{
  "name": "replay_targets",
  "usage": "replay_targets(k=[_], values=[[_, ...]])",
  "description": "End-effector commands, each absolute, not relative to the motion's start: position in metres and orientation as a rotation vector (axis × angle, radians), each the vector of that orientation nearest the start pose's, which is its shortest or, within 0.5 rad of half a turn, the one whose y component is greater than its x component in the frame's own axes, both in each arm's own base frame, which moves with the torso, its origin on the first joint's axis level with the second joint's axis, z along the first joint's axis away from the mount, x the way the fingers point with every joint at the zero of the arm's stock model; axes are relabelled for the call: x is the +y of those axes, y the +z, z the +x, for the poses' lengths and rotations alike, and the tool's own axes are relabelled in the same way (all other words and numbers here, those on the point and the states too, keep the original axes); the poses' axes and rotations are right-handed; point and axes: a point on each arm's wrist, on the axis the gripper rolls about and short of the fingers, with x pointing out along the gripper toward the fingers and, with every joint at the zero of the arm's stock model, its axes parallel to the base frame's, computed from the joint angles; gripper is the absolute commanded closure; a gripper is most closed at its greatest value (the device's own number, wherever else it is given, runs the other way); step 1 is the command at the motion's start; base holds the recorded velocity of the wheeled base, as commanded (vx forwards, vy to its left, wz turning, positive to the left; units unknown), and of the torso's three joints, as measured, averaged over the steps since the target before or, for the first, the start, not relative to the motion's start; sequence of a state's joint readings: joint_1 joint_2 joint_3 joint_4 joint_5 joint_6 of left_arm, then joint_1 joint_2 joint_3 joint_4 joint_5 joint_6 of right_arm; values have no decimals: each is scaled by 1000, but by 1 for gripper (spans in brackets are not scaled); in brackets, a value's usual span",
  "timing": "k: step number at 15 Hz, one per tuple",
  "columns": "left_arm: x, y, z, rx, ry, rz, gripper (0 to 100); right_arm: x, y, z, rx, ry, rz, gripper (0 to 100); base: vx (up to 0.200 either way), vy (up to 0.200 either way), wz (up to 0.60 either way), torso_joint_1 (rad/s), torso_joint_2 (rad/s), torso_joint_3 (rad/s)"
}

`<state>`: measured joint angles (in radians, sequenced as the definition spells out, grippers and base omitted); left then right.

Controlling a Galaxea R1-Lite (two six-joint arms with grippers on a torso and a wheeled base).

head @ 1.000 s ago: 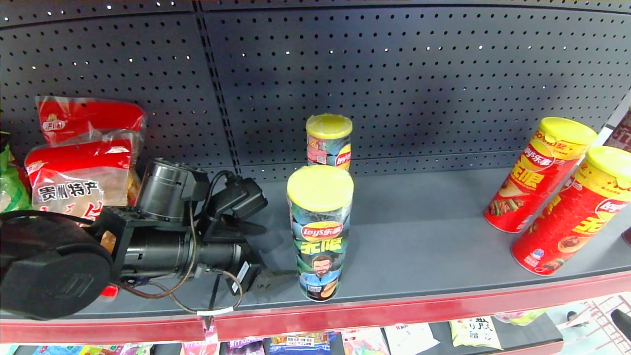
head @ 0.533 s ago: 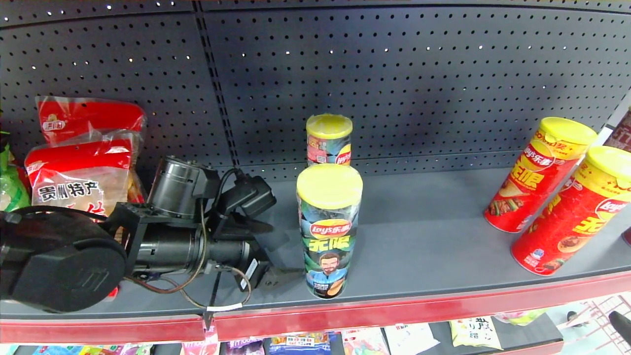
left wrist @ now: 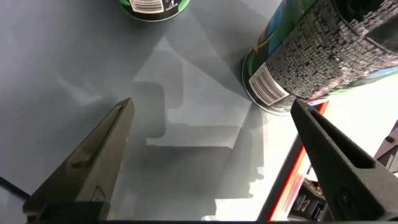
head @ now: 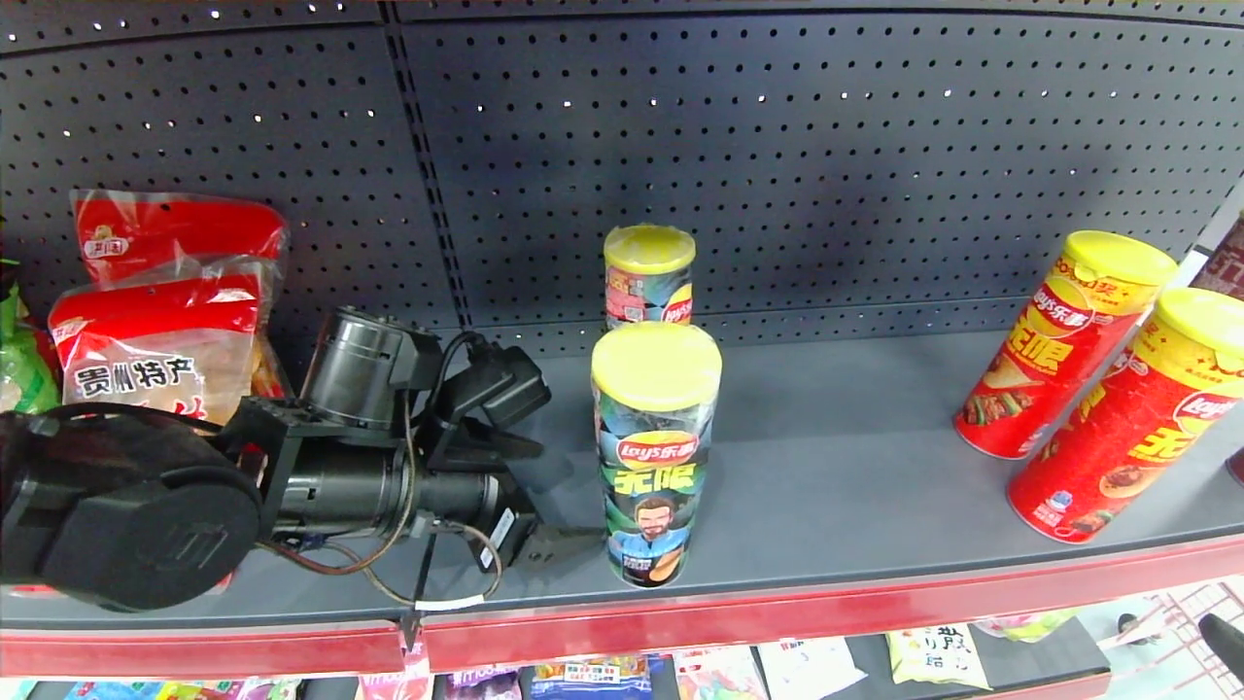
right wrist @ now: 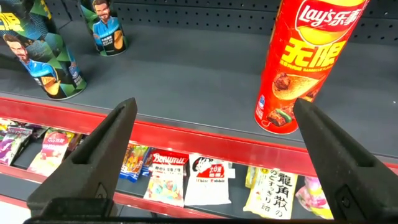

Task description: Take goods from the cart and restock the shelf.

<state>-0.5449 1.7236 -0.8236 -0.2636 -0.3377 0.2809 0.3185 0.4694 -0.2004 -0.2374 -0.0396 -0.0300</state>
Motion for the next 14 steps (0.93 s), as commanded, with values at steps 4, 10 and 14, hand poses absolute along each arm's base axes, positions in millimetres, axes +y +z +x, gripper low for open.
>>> replay_targets(k=[4, 10, 14], values=[[-160, 147, 248, 529, -942, 322, 0, 7, 157, 23, 34, 280, -36, 0, 0, 0, 0, 0, 0, 0], [-129, 160, 234, 498, -861, 300, 0, 6, 152, 22, 41, 280, -39, 0, 0, 0, 0, 0, 0, 0], [-43, 197, 145, 343, -523, 282, 0, 3, 135, 15, 94, 244, -50, 0, 0, 0, 0, 0, 0, 0]])
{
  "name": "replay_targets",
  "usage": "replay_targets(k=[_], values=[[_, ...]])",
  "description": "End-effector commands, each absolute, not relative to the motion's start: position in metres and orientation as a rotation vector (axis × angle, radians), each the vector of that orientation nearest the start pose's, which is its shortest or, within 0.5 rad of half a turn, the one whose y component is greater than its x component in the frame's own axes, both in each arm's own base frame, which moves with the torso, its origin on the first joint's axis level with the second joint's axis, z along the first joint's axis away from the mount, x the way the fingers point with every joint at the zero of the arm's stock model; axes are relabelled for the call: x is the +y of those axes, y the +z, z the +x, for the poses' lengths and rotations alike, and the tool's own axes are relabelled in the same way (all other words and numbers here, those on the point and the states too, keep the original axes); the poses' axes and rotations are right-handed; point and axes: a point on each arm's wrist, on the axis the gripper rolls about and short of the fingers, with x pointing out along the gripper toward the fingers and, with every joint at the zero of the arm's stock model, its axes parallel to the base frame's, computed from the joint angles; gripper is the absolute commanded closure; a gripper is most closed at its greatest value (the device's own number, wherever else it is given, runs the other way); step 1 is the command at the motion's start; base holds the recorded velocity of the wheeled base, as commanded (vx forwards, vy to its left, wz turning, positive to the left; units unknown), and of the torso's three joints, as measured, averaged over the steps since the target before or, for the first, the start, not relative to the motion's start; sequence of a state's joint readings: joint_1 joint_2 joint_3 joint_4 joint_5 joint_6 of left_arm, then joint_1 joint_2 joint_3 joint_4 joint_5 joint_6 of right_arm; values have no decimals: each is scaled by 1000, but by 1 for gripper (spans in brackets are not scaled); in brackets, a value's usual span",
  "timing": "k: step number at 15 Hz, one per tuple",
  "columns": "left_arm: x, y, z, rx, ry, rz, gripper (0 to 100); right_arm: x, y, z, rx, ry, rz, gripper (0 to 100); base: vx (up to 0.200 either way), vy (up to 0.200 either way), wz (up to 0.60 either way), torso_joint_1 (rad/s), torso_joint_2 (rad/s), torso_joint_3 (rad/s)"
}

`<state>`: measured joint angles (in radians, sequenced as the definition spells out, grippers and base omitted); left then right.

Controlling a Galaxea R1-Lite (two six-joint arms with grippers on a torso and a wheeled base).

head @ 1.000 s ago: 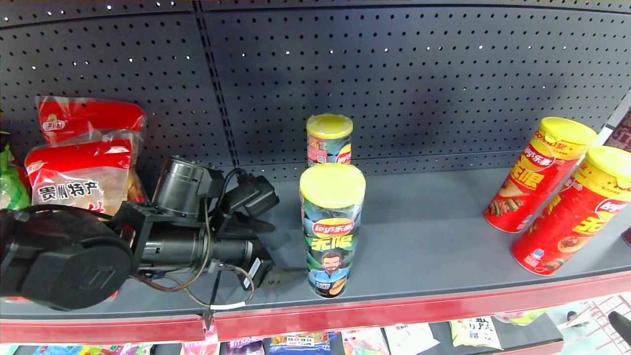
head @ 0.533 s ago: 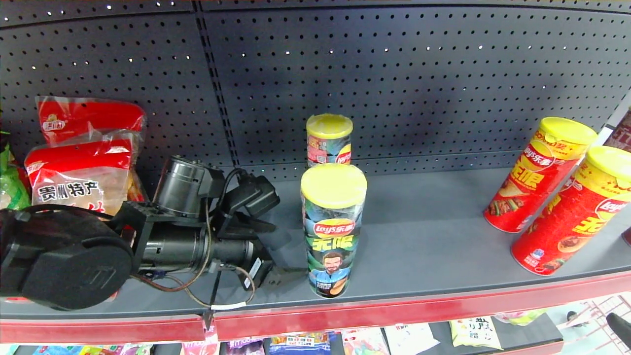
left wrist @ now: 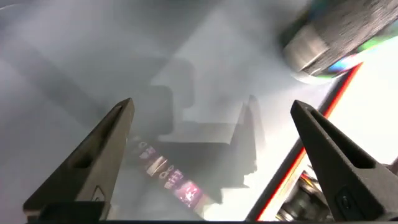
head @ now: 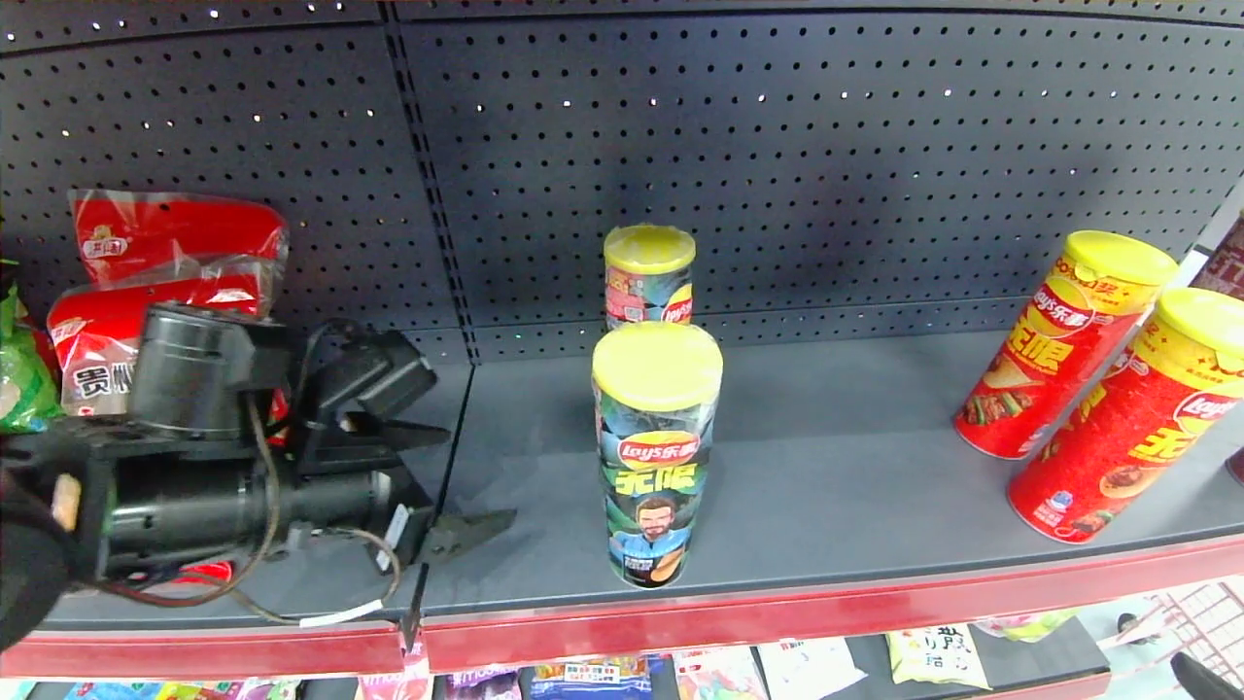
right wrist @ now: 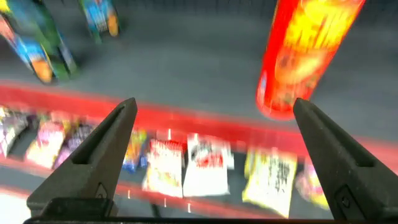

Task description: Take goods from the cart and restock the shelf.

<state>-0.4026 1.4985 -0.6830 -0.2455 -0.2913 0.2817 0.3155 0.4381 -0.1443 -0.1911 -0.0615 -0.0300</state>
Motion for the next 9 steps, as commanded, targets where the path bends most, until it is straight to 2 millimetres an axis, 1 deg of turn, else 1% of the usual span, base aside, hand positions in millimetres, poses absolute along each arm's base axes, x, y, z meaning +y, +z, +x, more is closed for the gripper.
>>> replay_targets(k=[1, 2, 3, 4, 5, 6, 7, 8, 9], values=[[-32, 201, 124, 330, -470, 275, 0, 3, 134, 15, 104, 227, -52, 0, 0, 0, 0, 0, 0, 0], [-16, 202, 80, 351, -382, 237, 0, 2, 133, 14, 122, 189, -57, 0, 0, 0, 0, 0, 0, 0], [-8, 199, 40, 401, -323, 186, 0, 1, 133, 13, 136, 160, -61, 0, 0, 0, 0, 0, 0, 0], [-6, 196, 23, 426, -295, 161, 0, 0, 131, 13, 143, 143, -63, 0, 0, 0, 0, 0, 0, 0], [-4, 183, -12, 454, -234, 84, 0, -2, 125, 8, 175, 90, -70, 0, 0, 0, 0, 0, 0, 0], [-3, 171, -26, 434, -216, 72, 0, -3, 121, 5, 196, 57, -73, 0, 0, 0, 0, 0, 0, 0], [-2, 155, -36, 419, -151, 82, 0, -4, 117, -1, 209, 14, -71, 0, 0, 0, 0, 0, 0, 0], [-1, 143, -44, 425, -71, 92, 0, -5, 112, -5, 228, -35, -68, 0, 0, 0, 0, 0, 0, 0], [-2, 138, -48, 436, -41, 90, 0, -5, 108, -9, 238, -71, -65, 0, 0, 0, 0, 0, 0, 0]])
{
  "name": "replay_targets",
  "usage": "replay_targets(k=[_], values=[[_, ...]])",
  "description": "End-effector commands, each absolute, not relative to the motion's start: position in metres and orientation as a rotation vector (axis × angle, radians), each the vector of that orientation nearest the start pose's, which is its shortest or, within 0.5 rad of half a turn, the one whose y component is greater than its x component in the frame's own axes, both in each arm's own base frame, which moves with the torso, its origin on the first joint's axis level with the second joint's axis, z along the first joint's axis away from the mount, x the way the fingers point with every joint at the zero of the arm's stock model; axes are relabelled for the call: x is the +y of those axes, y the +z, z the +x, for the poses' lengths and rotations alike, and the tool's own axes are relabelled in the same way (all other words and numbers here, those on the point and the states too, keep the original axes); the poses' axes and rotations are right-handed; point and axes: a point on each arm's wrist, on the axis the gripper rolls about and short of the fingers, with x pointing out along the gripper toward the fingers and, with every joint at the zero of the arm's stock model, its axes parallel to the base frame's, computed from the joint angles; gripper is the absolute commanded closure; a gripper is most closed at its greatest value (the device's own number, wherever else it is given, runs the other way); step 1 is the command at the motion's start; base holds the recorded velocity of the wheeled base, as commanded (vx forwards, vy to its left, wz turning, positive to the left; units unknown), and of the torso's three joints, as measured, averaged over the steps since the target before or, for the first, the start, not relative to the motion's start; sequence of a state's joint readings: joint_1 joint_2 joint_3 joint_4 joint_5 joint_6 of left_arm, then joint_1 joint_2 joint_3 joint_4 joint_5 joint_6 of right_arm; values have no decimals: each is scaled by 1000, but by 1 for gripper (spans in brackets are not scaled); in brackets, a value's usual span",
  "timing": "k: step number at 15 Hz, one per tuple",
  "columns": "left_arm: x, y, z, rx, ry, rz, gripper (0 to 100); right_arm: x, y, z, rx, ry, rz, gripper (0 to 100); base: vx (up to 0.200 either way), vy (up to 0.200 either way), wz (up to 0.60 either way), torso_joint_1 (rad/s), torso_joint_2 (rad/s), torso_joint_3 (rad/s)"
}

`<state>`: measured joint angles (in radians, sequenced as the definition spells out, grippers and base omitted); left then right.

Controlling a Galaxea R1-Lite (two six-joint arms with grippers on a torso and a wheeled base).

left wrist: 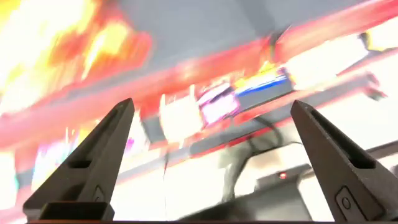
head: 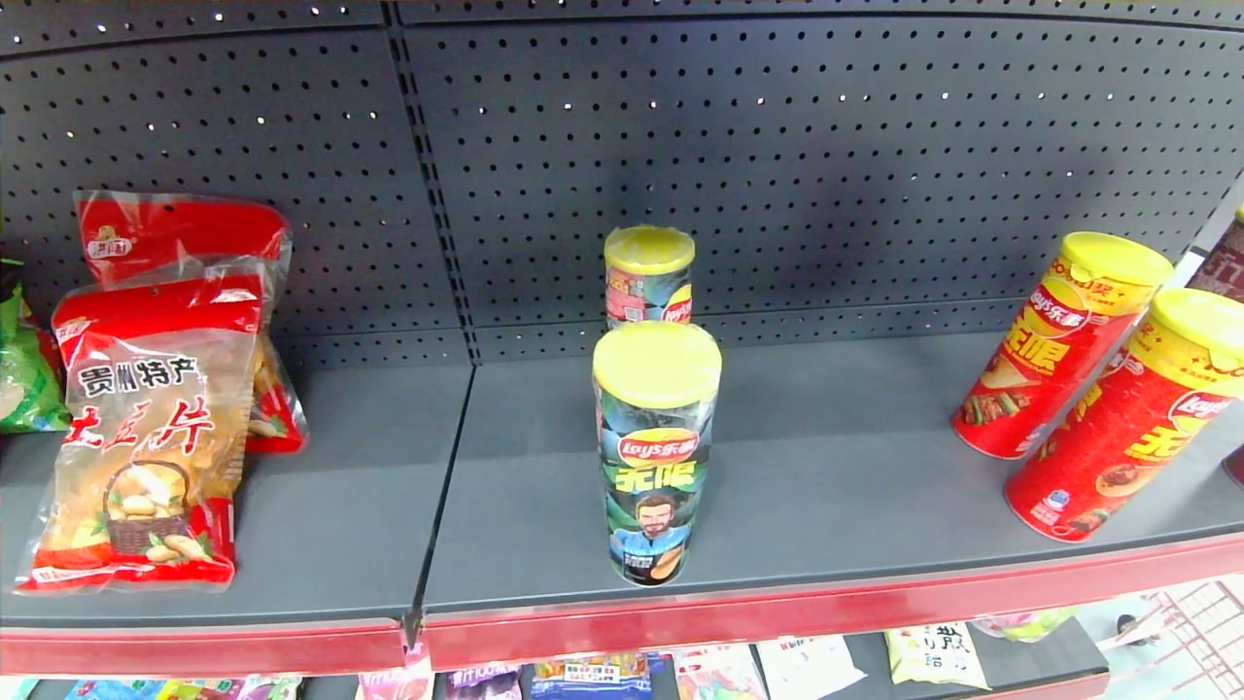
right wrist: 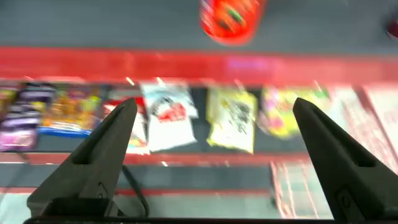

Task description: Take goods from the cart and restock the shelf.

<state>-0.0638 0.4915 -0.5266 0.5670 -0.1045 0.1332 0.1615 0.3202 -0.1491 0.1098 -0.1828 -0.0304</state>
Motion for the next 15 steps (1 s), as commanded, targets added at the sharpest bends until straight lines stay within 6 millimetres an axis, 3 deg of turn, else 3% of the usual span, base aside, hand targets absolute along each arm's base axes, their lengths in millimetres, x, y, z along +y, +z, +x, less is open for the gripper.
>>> replay_targets(k=[1, 3, 5, 6, 9, 12, 14, 15], values=[[-3, 133, -52, 443, -6, 83, 0, -5, 104, -13, 245, -111, -61, 0, 0, 0, 0, 0, 0, 0], [-9, 116, -57, 430, 83, 37, 0, -4, 91, -22, 201, -127, -52, 0, 0, 0, 0, 0, 0, 0], [-10, 104, -55, 406, 43, -17, 0, -4, 89, -25, 155, -55, -40, 0, 0, 0, 0, 0, 0, 0], [-10, 107, -46, 299, 12, -31, 0, -4, 88, -25, 154, -49, -38, 0, 0, 0, 0, 0, 0, 0], [-7, 84, -15, 26, -48, 3, 0, -1, 83, -18, 56, 31, -22, 0, 0, 0, 0, 0, 0, 0], [-7, 82, -16, 39, -39, 24, 0, -1, 78, -17, 70, 55, -31, 0, 0, 0, 0, 0, 0, 0], [-3, 80, -16, 57, 114, 30, 0, -1, 77, -18, 68, 41, 0, 0, 0, 0, 0, 0, 0, 0], [-1, 77, -16, 85, 192, -51, 0, 0, 77, -18, 63, 38, -1, 0, 0, 0, 0, 0, 0, 0]])
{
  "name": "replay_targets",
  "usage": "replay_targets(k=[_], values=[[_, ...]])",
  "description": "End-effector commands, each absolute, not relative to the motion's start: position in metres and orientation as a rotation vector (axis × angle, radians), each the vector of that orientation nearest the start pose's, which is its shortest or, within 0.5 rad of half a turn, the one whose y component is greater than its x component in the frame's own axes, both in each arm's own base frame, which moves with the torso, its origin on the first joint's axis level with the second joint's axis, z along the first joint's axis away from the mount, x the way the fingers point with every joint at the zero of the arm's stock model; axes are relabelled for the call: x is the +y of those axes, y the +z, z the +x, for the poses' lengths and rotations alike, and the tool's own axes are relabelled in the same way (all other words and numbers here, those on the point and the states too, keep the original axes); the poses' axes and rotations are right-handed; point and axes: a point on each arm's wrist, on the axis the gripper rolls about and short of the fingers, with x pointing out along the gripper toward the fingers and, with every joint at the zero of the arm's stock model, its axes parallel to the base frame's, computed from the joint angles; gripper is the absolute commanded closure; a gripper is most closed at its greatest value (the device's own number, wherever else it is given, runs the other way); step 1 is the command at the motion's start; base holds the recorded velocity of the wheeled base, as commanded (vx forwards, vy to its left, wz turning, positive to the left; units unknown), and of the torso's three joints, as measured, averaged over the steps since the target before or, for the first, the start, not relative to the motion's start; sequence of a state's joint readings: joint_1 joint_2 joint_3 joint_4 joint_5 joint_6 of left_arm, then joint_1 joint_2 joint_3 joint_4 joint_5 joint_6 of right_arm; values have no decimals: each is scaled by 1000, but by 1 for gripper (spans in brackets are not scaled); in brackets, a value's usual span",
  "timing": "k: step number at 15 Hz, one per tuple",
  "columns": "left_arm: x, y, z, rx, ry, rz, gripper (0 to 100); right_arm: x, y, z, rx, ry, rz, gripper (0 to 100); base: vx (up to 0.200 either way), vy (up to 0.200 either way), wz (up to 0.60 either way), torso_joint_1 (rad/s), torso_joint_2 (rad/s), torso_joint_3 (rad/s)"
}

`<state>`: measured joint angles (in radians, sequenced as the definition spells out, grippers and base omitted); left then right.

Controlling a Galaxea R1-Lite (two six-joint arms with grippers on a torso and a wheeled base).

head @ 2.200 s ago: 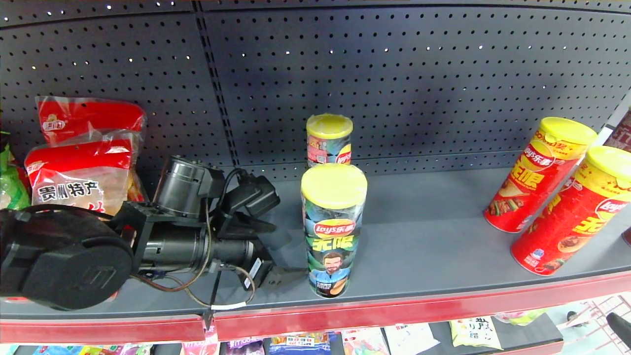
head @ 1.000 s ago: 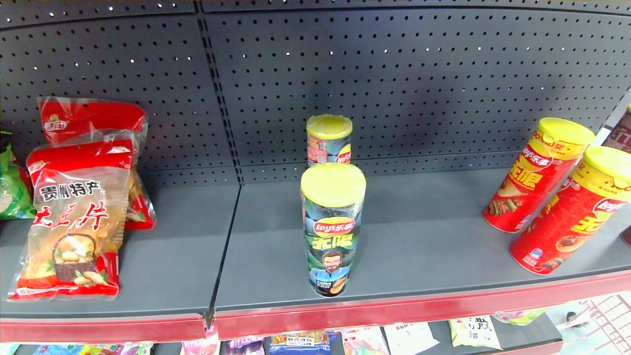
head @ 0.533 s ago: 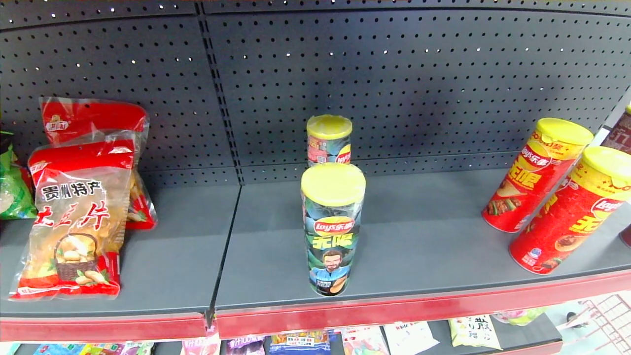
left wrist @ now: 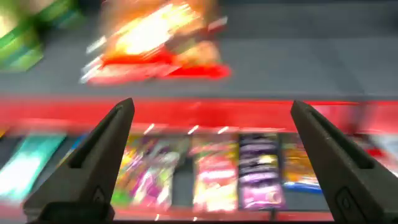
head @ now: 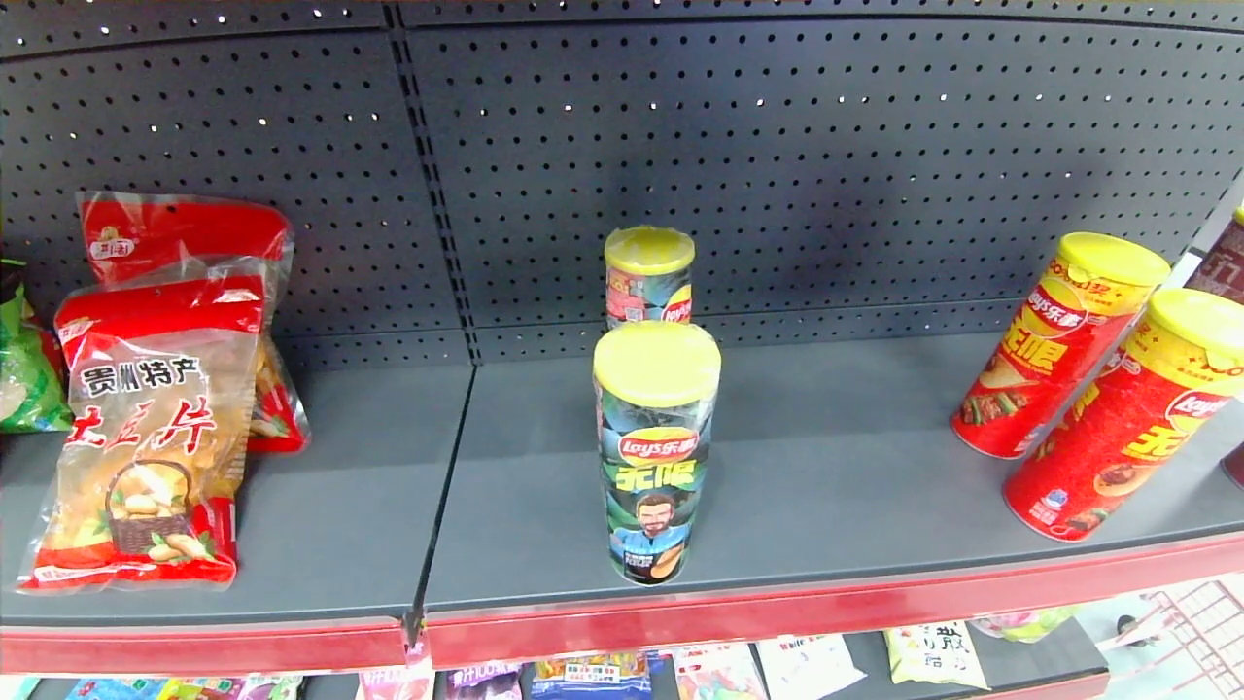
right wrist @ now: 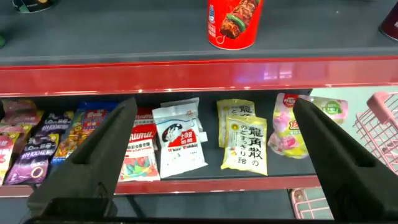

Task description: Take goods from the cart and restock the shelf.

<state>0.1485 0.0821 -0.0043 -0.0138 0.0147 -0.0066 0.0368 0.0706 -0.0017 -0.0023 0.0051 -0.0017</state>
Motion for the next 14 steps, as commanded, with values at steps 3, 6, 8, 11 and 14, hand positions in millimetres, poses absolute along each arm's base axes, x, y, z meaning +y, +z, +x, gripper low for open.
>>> replay_targets(k=[3, 6, 8, 11, 14], values=[[-4, 77, -16, 89, 48, 17, 0, 0, 76, -22, 11, 17, 2, 0, 0, 0, 0, 0, 0, 0], [-4, 77, -16, 86, 59, 18, 0, 0, 76, -22, 5, 12, 3, 0, 0, 0, 0, 0, 0, 0], [-4, 77, -16, 88, 62, 19, 0, 0, 76, -22, 3, 12, 3, 0, 0, 0, 0, 0, 0, 0], [-4, 77, -16, 88, 60, 15, 0, 0, 76, -22, 3, 12, 3, 0, 0, 0, 0, 0, 0, 0], [-4, 77, -16, 89, 61, 9, 0, 0, 76, -22, 3, 12, 3, 0, -200, 0, 0, 10, 5, -1]])
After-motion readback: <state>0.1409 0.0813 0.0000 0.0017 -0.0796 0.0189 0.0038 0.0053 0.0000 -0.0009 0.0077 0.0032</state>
